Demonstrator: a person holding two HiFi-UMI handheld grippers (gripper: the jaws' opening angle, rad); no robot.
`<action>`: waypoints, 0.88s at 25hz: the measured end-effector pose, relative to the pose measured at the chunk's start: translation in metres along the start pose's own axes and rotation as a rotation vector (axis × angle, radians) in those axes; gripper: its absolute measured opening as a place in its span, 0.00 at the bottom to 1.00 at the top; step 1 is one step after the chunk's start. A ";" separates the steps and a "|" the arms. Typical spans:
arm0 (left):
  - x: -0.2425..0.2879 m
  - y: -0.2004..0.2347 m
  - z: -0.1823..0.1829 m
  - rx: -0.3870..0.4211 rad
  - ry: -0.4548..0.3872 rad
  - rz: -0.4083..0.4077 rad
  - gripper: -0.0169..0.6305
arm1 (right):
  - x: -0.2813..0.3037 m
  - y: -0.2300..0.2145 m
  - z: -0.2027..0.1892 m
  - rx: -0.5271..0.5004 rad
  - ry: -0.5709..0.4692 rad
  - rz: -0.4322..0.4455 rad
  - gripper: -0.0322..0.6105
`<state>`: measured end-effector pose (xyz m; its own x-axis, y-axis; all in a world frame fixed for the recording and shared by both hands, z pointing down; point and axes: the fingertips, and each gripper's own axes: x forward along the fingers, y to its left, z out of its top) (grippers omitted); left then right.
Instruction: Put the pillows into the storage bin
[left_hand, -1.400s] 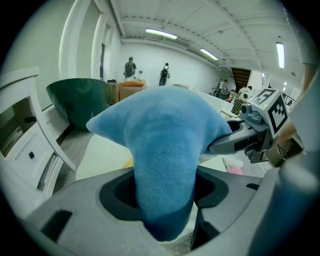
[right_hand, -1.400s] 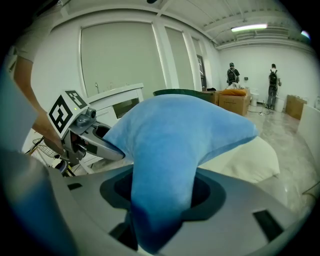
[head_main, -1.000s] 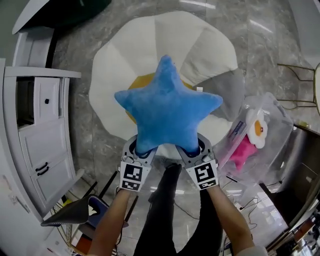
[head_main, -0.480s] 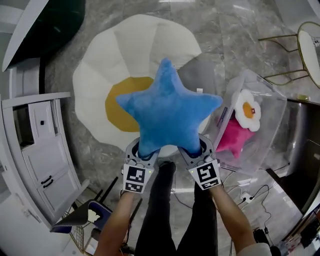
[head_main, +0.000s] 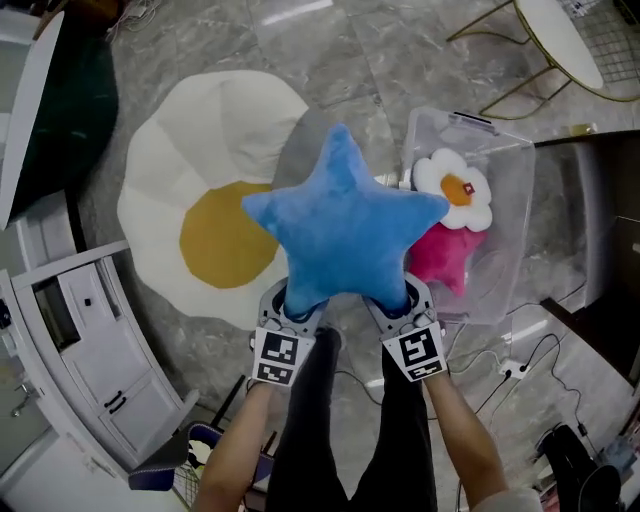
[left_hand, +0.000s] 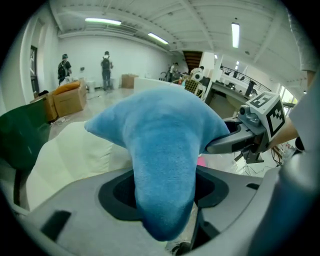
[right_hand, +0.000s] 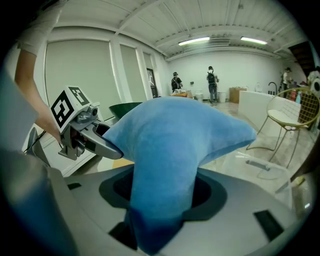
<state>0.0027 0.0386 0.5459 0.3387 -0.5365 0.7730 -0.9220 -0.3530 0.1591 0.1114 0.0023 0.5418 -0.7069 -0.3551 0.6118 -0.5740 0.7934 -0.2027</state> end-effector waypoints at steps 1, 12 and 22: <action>0.007 -0.011 0.007 0.020 0.007 -0.008 0.43 | -0.009 -0.010 -0.006 0.013 -0.007 -0.014 0.43; 0.071 -0.127 0.051 0.209 0.074 -0.138 0.43 | -0.102 -0.095 -0.073 0.200 -0.052 -0.156 0.44; 0.136 -0.229 0.042 0.267 0.203 -0.260 0.43 | -0.169 -0.153 -0.163 0.366 0.019 -0.199 0.44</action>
<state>0.2679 0.0146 0.5890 0.4852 -0.2505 0.8378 -0.7206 -0.6573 0.2207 0.3858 0.0213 0.5939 -0.5618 -0.4715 0.6798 -0.8099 0.4809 -0.3358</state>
